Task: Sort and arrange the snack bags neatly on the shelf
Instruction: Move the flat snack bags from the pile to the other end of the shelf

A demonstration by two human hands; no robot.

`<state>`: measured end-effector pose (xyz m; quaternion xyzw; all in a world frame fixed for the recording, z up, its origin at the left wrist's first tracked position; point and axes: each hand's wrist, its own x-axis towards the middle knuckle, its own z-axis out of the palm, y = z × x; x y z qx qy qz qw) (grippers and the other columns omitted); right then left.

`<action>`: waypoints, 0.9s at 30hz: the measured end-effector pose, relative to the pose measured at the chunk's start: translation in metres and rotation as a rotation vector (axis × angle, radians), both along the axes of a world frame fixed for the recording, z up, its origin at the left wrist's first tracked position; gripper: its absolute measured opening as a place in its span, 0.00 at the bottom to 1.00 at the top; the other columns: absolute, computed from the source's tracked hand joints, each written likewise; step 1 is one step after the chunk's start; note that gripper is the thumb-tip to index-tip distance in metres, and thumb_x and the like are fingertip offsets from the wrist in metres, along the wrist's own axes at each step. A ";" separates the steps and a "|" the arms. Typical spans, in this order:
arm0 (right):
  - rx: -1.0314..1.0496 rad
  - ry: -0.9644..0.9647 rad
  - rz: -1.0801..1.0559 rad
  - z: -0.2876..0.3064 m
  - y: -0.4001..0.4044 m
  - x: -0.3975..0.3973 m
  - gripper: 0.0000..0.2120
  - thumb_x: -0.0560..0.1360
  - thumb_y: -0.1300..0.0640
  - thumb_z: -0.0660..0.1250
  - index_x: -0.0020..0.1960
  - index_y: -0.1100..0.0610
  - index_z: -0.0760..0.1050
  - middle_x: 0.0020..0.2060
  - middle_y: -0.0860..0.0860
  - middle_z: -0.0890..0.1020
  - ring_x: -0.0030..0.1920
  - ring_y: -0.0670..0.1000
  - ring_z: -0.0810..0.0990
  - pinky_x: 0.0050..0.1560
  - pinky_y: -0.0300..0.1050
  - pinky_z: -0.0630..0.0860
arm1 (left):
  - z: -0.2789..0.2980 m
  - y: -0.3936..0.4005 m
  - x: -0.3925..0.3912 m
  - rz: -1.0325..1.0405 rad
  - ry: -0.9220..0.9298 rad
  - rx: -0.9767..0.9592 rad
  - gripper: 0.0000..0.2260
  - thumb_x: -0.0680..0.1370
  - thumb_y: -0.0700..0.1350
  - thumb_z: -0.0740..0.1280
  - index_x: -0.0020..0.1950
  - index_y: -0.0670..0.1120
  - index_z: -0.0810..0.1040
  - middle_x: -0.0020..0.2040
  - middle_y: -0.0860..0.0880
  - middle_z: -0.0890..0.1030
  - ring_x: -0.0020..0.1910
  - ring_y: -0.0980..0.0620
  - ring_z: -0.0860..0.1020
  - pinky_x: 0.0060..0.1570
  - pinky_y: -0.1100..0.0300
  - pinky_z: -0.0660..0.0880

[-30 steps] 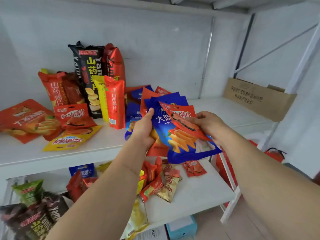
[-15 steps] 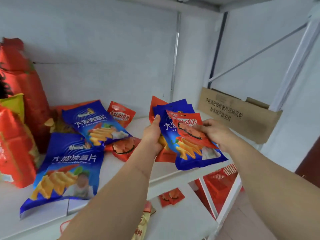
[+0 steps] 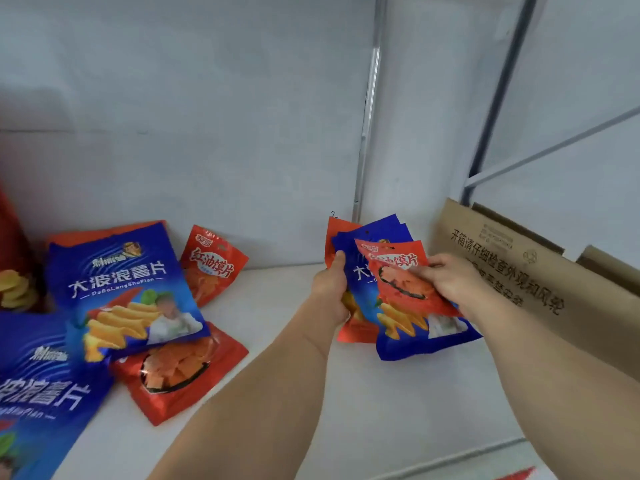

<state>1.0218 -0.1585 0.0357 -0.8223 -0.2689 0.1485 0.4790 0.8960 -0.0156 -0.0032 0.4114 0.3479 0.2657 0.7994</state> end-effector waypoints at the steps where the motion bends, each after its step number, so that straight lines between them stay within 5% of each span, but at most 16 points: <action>1: -0.009 -0.028 0.001 0.002 0.003 0.012 0.07 0.74 0.51 0.73 0.48 0.53 0.80 0.40 0.48 0.84 0.40 0.49 0.82 0.42 0.44 0.77 | 0.000 0.002 0.011 0.000 0.009 0.013 0.15 0.81 0.54 0.67 0.51 0.41 0.80 0.48 0.42 0.86 0.42 0.44 0.84 0.52 0.48 0.80; 4: -0.070 -0.116 -0.034 0.008 0.012 0.037 0.10 0.75 0.50 0.71 0.53 0.55 0.78 0.46 0.50 0.82 0.43 0.50 0.80 0.40 0.43 0.72 | 0.000 0.016 0.030 0.095 0.150 0.143 0.22 0.77 0.59 0.68 0.55 0.40 0.80 0.52 0.41 0.85 0.50 0.40 0.84 0.56 0.44 0.80; 6: -0.289 -0.288 -0.077 0.008 0.025 0.046 0.20 0.76 0.43 0.66 0.60 0.57 0.76 0.54 0.54 0.80 0.52 0.56 0.78 0.50 0.46 0.72 | -0.001 0.028 0.028 0.157 0.326 0.305 0.28 0.77 0.61 0.65 0.64 0.39 0.76 0.57 0.40 0.83 0.55 0.40 0.81 0.59 0.46 0.79; 9: -0.533 -0.590 -0.134 0.014 0.051 0.034 0.25 0.77 0.38 0.59 0.64 0.56 0.72 0.61 0.58 0.76 0.61 0.61 0.74 0.61 0.57 0.71 | 0.010 0.042 0.008 0.247 0.432 0.503 0.23 0.82 0.55 0.60 0.64 0.37 0.75 0.59 0.39 0.81 0.55 0.41 0.79 0.56 0.54 0.76; 14: -0.430 -0.818 0.032 0.028 0.106 -0.037 0.21 0.78 0.42 0.60 0.64 0.55 0.74 0.61 0.57 0.76 0.63 0.61 0.72 0.61 0.56 0.67 | 0.034 0.059 -0.049 0.302 0.513 0.736 0.16 0.82 0.47 0.60 0.59 0.37 0.78 0.57 0.37 0.82 0.59 0.37 0.78 0.58 0.50 0.76; 19: -0.068 -0.442 0.366 0.027 0.155 -0.140 0.15 0.78 0.50 0.62 0.40 0.60 0.76 0.37 0.57 0.78 0.46 0.59 0.78 0.40 0.48 0.69 | 0.059 0.081 -0.151 0.407 0.623 0.896 0.12 0.82 0.44 0.60 0.59 0.41 0.79 0.58 0.40 0.82 0.58 0.38 0.78 0.55 0.55 0.75; 22: 0.029 -0.096 0.466 0.011 0.176 -0.190 0.20 0.79 0.48 0.64 0.51 0.67 0.79 0.40 0.60 0.79 0.44 0.58 0.78 0.45 0.52 0.73 | 0.062 0.105 -0.223 0.501 0.823 0.967 0.14 0.80 0.46 0.60 0.62 0.44 0.78 0.62 0.40 0.79 0.63 0.37 0.74 0.62 0.48 0.73; 27: 0.013 0.160 0.522 -0.016 0.205 -0.251 0.15 0.78 0.42 0.64 0.49 0.53 0.78 0.45 0.49 0.83 0.44 0.48 0.80 0.42 0.41 0.72 | 0.050 0.125 -0.313 0.395 1.143 0.970 0.22 0.82 0.53 0.59 0.70 0.40 0.70 0.69 0.38 0.73 0.69 0.36 0.69 0.67 0.49 0.66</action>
